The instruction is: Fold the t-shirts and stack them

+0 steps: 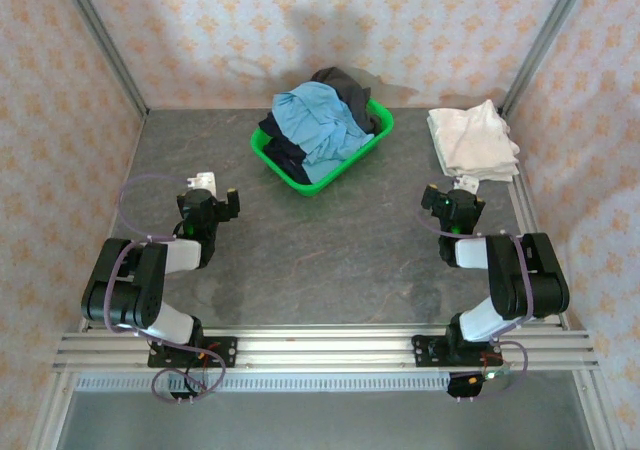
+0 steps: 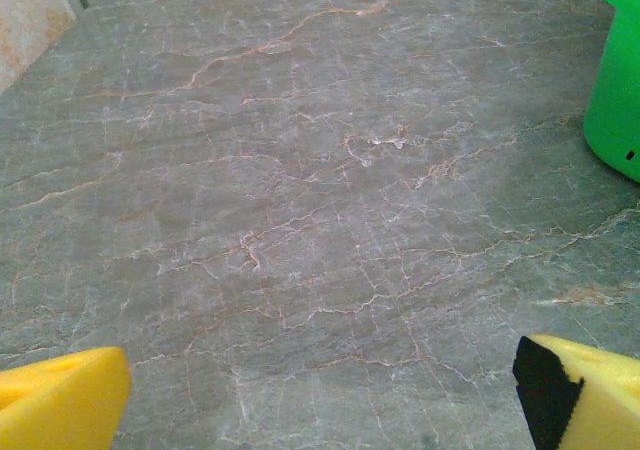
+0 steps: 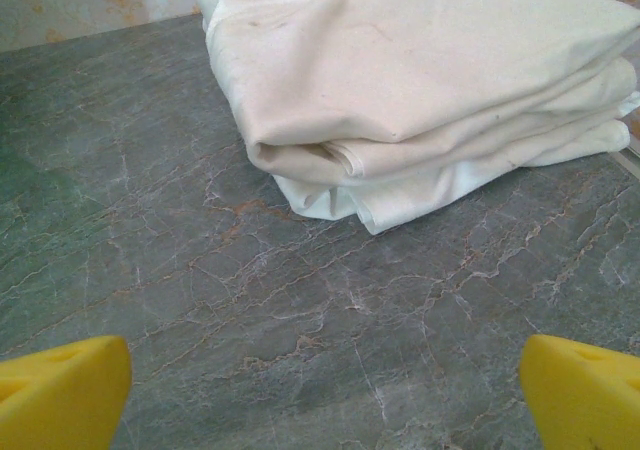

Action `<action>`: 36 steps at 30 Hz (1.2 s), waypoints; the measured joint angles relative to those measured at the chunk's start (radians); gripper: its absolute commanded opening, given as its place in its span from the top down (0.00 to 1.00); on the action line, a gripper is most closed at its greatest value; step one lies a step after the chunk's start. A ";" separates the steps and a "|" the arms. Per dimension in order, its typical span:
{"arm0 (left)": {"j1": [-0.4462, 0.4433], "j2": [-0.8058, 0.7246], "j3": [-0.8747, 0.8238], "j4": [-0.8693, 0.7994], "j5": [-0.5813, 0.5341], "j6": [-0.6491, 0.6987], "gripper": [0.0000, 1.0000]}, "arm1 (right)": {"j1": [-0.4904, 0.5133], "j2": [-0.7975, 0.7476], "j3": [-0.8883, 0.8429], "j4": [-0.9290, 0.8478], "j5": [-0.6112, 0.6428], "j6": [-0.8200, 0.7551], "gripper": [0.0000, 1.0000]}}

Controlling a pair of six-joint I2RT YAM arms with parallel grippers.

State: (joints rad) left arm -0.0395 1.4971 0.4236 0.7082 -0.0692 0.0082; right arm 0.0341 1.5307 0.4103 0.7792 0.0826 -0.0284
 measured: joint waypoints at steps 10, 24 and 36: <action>0.000 0.000 0.000 0.000 0.000 0.000 0.00 | 0.000 0.000 0.000 0.000 0.000 0.000 0.01; -0.034 -0.044 0.065 -0.181 -0.111 -0.019 0.00 | 0.000 -0.025 0.029 -0.089 -0.004 -0.007 0.01; -0.200 -0.278 0.727 -1.043 -0.170 -0.398 0.00 | -0.003 -0.325 0.417 -0.667 -0.219 0.283 0.01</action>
State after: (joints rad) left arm -0.2394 1.2190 1.1503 -0.3347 -0.2394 -0.3901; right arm 0.0315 1.2053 0.8268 0.1120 -0.1368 0.2543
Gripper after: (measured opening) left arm 0.998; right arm 0.993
